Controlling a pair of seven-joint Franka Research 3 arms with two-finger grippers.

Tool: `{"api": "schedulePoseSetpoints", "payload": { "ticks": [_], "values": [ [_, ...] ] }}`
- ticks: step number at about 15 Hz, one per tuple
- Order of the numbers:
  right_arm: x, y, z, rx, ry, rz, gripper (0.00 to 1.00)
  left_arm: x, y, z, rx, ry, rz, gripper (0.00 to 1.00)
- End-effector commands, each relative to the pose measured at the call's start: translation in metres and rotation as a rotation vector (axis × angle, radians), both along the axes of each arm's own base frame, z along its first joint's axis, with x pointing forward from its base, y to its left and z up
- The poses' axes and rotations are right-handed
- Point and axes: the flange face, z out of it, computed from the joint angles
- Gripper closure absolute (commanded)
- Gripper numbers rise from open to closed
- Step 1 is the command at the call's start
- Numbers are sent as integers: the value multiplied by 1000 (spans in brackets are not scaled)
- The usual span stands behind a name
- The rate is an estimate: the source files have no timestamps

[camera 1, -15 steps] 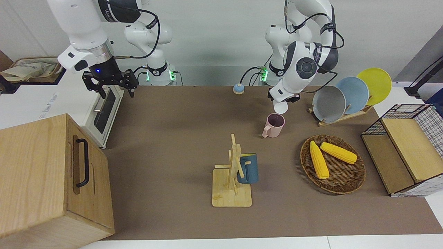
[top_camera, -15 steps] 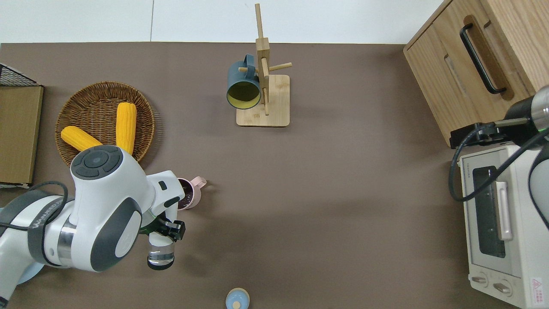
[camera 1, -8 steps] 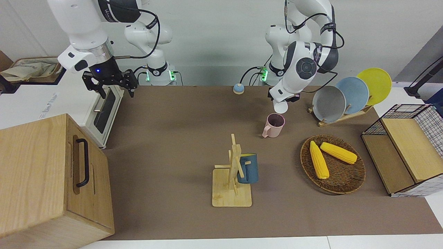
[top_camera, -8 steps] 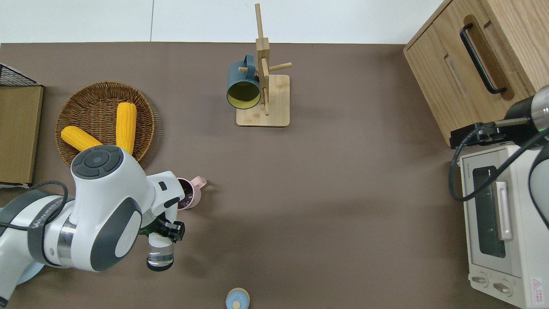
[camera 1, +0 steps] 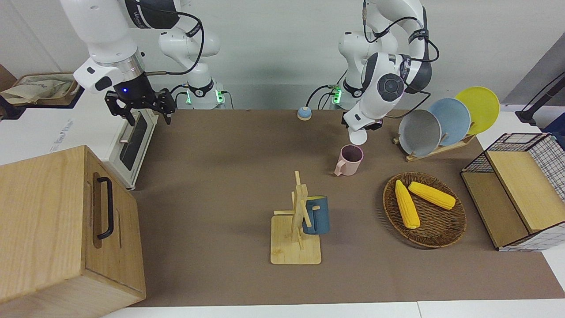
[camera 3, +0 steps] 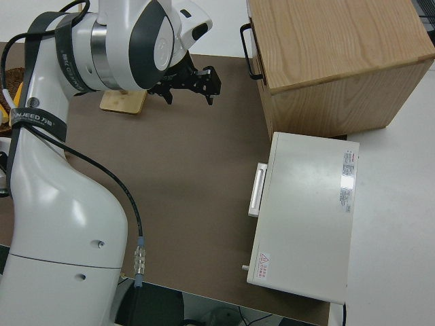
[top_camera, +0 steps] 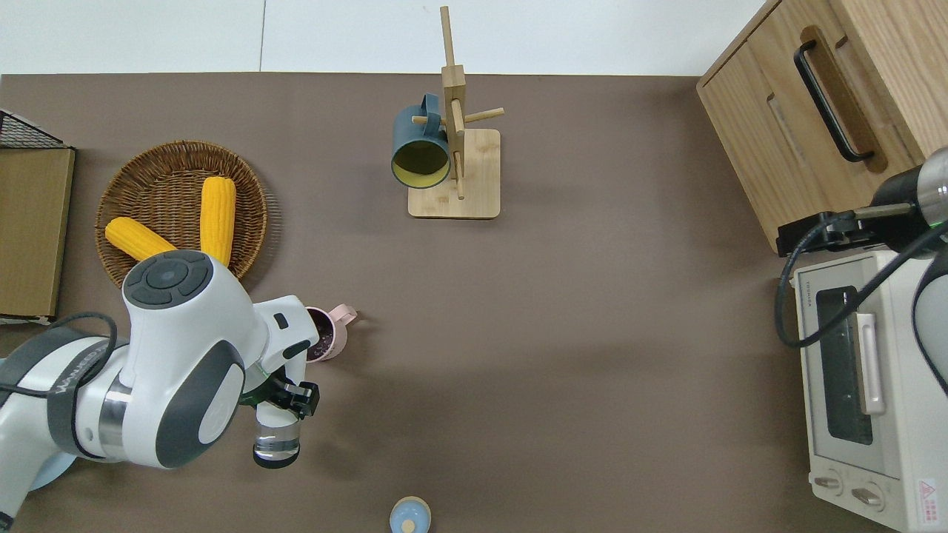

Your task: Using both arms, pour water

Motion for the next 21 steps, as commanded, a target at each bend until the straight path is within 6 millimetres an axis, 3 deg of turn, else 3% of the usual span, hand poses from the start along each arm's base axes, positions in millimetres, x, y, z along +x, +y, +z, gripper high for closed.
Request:
{"api": "schedulePoseSetpoints", "payload": {
  "ticks": [1,21],
  "values": [
    [-3,0,4,7,5,2,11,2,-1,12,22,7,-11,1000],
    [-3,0,4,7,5,2,11,2,2,25,47,3,50,1000]
  ]
}}
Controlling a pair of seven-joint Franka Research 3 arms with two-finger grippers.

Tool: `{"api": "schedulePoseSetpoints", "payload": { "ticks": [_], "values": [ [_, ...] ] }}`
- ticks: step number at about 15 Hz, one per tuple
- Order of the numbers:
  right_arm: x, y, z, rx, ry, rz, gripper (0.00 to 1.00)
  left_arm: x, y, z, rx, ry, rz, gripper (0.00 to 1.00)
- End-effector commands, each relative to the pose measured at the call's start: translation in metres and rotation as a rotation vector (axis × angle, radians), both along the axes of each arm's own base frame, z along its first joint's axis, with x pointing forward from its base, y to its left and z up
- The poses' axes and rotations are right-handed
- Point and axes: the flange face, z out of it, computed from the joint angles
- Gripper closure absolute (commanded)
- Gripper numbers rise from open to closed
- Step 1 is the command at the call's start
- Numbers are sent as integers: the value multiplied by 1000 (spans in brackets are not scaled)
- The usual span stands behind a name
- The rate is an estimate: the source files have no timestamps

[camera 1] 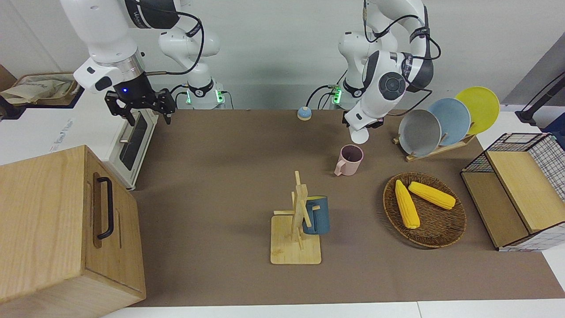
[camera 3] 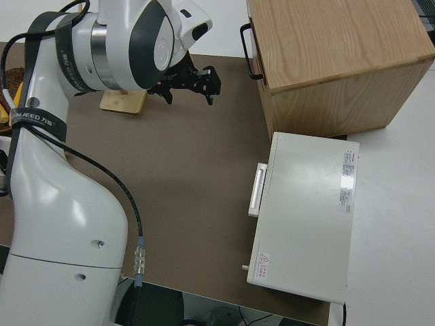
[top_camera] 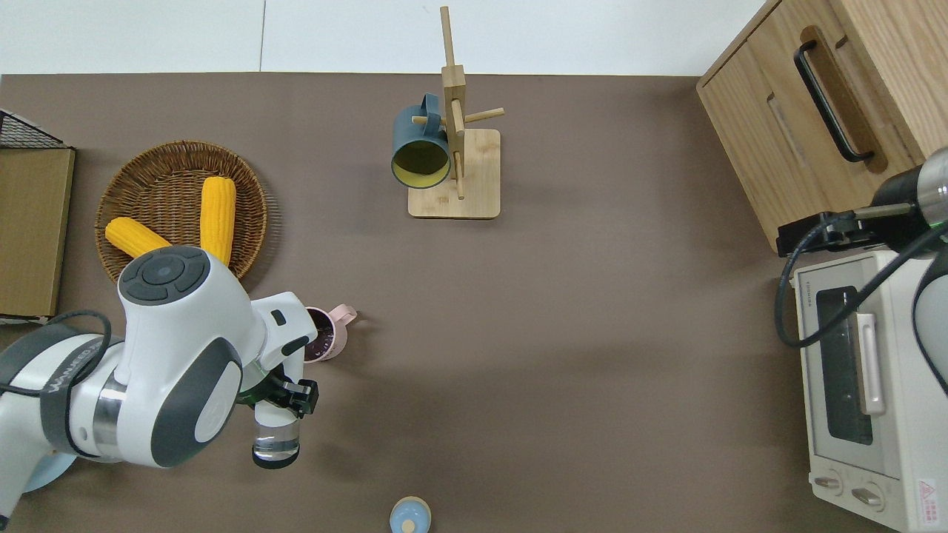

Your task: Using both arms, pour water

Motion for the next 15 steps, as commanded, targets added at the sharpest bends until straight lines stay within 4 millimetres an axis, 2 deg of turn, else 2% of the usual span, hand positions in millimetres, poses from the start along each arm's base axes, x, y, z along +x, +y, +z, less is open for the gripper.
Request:
{"api": "schedulePoseSetpoints", "payload": {
  "ticks": [1,5,11,15],
  "values": [
    [-3,0,4,7,5,2,11,-1,1,17,31,-6,16,1000],
    [-3,0,4,7,5,2,11,-7,3,19,19,-43,26,1000],
    [-3,1,4,7,5,3,11,-33,11,18,-54,-249,76,1000],
    [-3,0,4,7,5,2,11,-37,11,25,-67,-269,85,1000]
  ]
}}
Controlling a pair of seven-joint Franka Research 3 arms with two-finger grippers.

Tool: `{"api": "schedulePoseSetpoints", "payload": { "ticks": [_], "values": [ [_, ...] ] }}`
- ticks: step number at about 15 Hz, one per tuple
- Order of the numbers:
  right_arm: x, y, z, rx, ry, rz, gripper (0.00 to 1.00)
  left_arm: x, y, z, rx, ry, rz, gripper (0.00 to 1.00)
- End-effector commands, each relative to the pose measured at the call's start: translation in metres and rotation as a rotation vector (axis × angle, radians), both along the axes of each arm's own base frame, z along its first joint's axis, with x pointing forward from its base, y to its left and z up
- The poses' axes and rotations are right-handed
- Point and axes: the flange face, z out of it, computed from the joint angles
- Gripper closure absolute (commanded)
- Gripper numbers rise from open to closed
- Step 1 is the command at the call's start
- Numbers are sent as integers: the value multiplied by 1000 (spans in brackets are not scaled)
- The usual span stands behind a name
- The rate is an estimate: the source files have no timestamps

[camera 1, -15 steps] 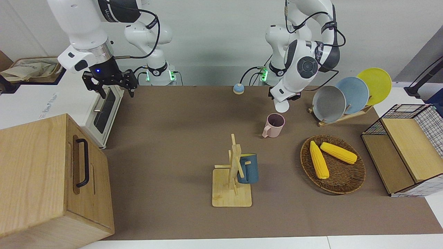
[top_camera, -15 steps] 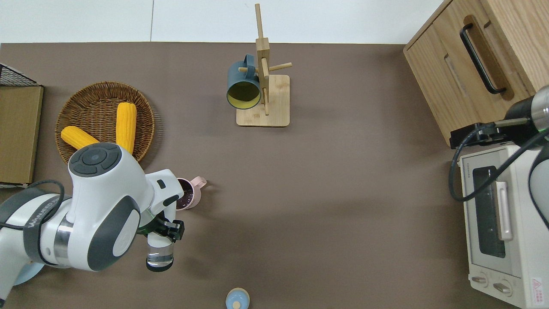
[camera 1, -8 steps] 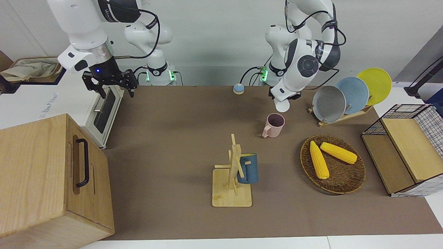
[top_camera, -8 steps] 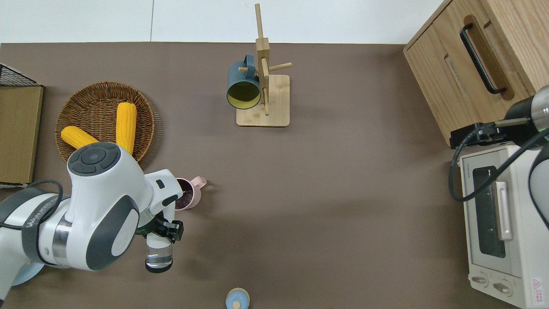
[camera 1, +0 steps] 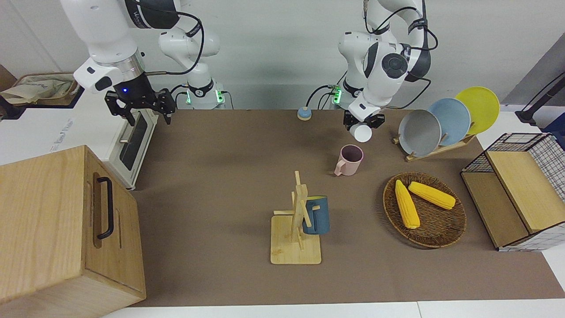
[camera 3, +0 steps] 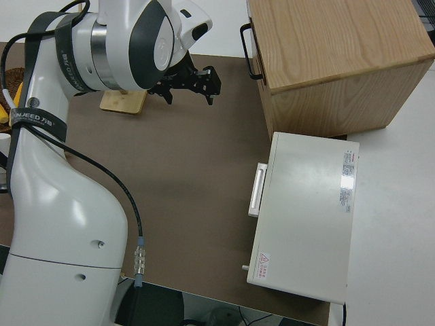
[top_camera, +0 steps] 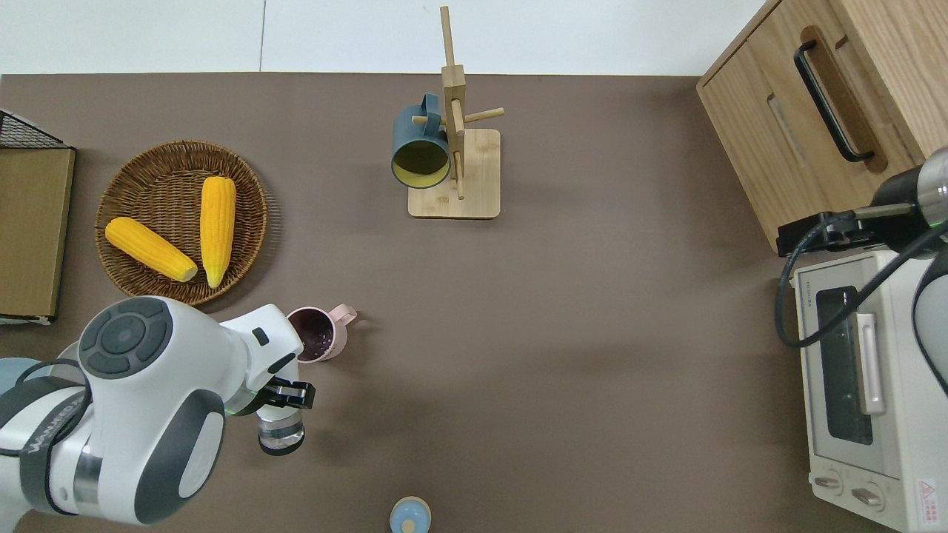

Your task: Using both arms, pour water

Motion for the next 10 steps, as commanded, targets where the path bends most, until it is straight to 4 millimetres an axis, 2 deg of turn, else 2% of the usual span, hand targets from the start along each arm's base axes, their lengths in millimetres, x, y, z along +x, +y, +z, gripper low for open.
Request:
{"api": "schedulePoseSetpoints", "payload": {
  "ticks": [1,6,10],
  "values": [
    [-3,1,4,7,5,3,11,-18,3,20,-39,-65,36,1000],
    [-3,0,4,7,5,2,11,-48,15,37,-37,-211,158,1000],
    [-3,0,4,7,5,2,11,-41,28,50,73,-320,236,1000]
  ]
}}
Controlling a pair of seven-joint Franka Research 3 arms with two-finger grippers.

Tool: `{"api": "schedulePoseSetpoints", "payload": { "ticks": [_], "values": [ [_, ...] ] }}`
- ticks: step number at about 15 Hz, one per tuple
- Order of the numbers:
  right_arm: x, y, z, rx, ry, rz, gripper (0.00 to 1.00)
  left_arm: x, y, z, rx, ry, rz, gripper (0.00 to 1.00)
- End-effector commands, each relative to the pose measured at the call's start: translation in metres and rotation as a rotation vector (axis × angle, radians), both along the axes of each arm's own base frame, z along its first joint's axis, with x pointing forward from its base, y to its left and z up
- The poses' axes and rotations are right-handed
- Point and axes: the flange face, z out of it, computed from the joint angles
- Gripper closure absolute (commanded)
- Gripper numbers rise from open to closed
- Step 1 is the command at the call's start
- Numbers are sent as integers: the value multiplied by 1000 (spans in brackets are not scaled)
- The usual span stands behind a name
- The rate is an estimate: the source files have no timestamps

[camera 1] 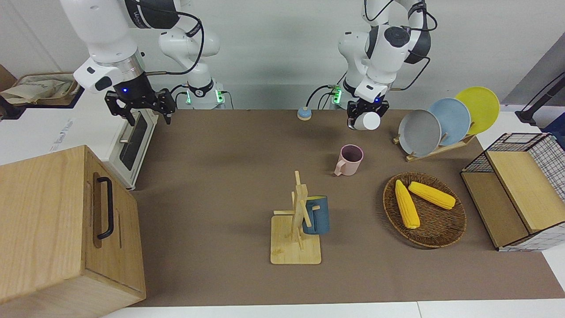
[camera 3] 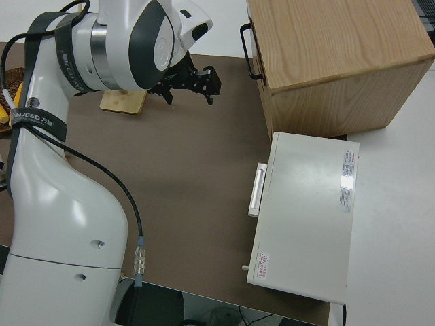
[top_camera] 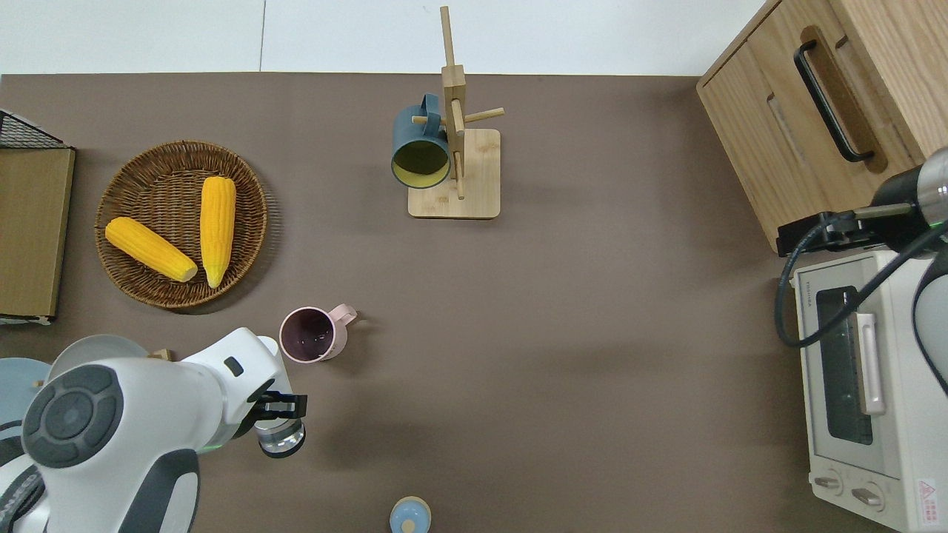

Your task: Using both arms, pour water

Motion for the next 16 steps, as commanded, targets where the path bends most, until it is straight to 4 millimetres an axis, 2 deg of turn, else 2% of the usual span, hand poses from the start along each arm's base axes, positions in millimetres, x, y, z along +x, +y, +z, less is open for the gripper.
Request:
{"api": "schedulePoseSetpoints", "payload": {
  "ticks": [1,3,7,8,16],
  "values": [
    [-3,0,4,7,5,2,11,1,21,17,53,-125,68,1000],
    [-3,0,4,7,5,2,11,10,38,24,48,-164,96,1000],
    [-3,0,4,7,5,2,11,33,77,51,47,-241,126,1000],
    [-3,1,4,7,5,3,11,40,94,64,50,-264,126,1000],
    [-3,1,4,7,5,3,11,92,166,157,47,-427,163,1000]
  ]
}}
